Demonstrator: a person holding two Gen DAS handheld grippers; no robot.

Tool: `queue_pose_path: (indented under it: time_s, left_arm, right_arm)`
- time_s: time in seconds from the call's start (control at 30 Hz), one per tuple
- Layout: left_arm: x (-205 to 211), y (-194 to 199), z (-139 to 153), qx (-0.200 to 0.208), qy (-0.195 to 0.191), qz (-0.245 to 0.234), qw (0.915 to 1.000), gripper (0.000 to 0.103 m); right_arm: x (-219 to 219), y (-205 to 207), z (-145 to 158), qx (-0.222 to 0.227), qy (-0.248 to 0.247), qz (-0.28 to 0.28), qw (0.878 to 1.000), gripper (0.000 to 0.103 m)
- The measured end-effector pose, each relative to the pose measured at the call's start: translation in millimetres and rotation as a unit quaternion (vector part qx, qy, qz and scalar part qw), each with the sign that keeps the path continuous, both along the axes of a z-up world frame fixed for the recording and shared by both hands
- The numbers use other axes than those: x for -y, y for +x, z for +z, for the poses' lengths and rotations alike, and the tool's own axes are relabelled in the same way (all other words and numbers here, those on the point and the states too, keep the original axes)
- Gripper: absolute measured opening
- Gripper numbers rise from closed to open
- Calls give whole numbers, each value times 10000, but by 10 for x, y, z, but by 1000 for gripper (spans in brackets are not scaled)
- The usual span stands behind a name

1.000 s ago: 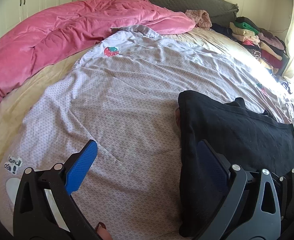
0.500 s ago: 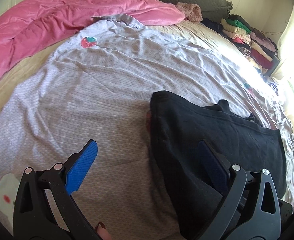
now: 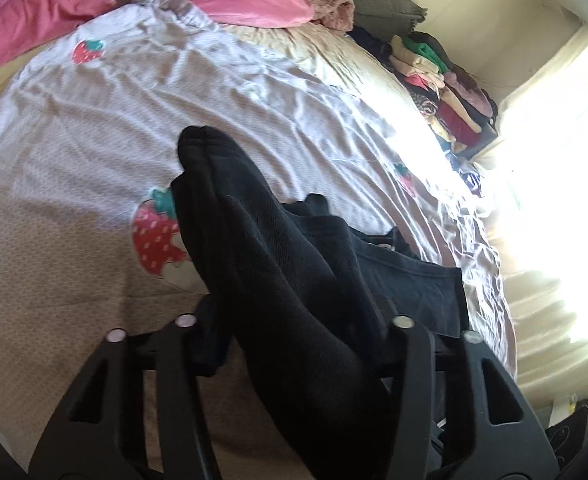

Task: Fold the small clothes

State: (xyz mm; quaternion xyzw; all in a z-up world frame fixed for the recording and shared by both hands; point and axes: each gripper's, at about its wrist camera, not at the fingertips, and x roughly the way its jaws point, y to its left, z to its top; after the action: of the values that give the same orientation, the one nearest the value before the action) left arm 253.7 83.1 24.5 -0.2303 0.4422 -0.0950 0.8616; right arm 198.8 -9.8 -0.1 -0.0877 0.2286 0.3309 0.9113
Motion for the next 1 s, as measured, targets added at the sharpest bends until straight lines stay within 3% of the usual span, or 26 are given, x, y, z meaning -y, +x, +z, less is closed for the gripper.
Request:
queue_pose_path:
  time_s: [0.4, 0.73, 0.9, 1.0]
  left_arm:
    - [1111, -68, 546, 536, 614, -561, 9951, 33]
    - [1725, -30, 346, 289, 811, -835, 9928, 33]
    - [1930, -13, 263, 213, 933, -893, 9914, 33]
    - [2026, 9, 206, 178, 973, -946, 9906, 38]
  right_arm:
    - [989, -197, 141, -90, 1093, -711, 9914, 9]
    - [1663, -251, -22, -660, 1632, -1203, 9770, 9]
    - [1782, -279, -122, -769, 1684, -1331, 9737, 9]
    - [1837, -265, -177, -838, 1699, -1400, 9719, 9]
